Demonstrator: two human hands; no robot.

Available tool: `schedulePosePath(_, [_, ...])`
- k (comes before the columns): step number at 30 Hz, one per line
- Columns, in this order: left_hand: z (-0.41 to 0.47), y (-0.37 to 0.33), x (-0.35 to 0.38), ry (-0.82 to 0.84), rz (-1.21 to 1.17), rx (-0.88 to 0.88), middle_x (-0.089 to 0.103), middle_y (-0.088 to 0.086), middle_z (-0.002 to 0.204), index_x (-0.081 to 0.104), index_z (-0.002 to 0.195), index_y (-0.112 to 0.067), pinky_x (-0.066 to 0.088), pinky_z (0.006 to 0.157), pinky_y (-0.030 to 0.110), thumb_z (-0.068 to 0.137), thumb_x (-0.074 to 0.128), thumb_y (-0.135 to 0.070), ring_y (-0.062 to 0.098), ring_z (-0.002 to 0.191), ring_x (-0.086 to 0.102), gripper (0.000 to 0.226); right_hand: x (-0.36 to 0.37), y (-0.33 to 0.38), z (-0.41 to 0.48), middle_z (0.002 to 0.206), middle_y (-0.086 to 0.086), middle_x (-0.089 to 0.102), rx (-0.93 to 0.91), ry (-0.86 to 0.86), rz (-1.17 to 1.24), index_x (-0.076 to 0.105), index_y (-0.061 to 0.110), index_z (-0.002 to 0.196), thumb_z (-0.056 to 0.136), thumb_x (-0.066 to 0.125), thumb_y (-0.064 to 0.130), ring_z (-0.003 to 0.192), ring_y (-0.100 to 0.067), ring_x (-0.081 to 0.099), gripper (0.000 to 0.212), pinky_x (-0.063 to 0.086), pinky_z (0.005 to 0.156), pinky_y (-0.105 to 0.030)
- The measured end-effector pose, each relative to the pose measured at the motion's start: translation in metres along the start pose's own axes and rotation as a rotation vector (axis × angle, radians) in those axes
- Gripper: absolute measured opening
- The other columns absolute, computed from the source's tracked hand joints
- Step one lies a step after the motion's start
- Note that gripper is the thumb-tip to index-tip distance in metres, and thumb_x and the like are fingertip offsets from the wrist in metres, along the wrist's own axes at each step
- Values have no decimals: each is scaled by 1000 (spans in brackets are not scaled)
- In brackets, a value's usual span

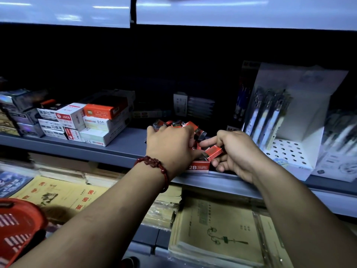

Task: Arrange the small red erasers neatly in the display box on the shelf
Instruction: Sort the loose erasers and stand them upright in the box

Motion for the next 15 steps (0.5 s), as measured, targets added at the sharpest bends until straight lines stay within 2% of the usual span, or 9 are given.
schedulePosePath(2, [1, -1, 0, -20, 11, 3, 62, -10, 81, 46, 78, -30, 35, 97, 47, 82, 62, -67, 22, 99, 61, 41, -1, -1, 1, 58, -16, 60, -4, 4, 2, 72, -6, 98, 89, 37, 5, 41, -21, 49, 38, 39, 39, -24])
schedulePosePath(6, [1, 0, 2, -45, -57, -18, 62, -11, 77, 54, 81, -27, 32, 93, 41, 78, 66, -63, 18, 93, 60, 38, 1, -3, 1, 62, -16, 60, -69, -22, -9, 70, -5, 97, 90, 39, 4, 41, -20, 49, 33, 36, 38, -23])
schedulePosePath(10, [-1, 3, 1, -79, -112, -41, 60, -14, 77, 54, 78, -30, 31, 91, 39, 74, 69, -68, 14, 93, 56, 41, 2, -5, 3, 45, 0, 55, -132, -87, 1, 63, 3, 103, 92, 39, 5, 38, -19, 46, 27, 31, 39, -22])
schedulePosePath(15, [-4, 6, -3, -98, -201, -53, 63, -12, 78, 54, 80, -29, 33, 86, 37, 73, 68, -69, 18, 96, 58, 43, 1, -3, 3, 43, 1, 49, -182, -129, 55, 59, 2, 103, 93, 39, 5, 38, -18, 44, 23, 28, 41, -23])
Point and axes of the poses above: each hand's wrist, its own z-axis towards the middle knuckle, its own x-axis out of the palm, y = z × x, the point moved 2 cm from there along z, towards the middle knuckle
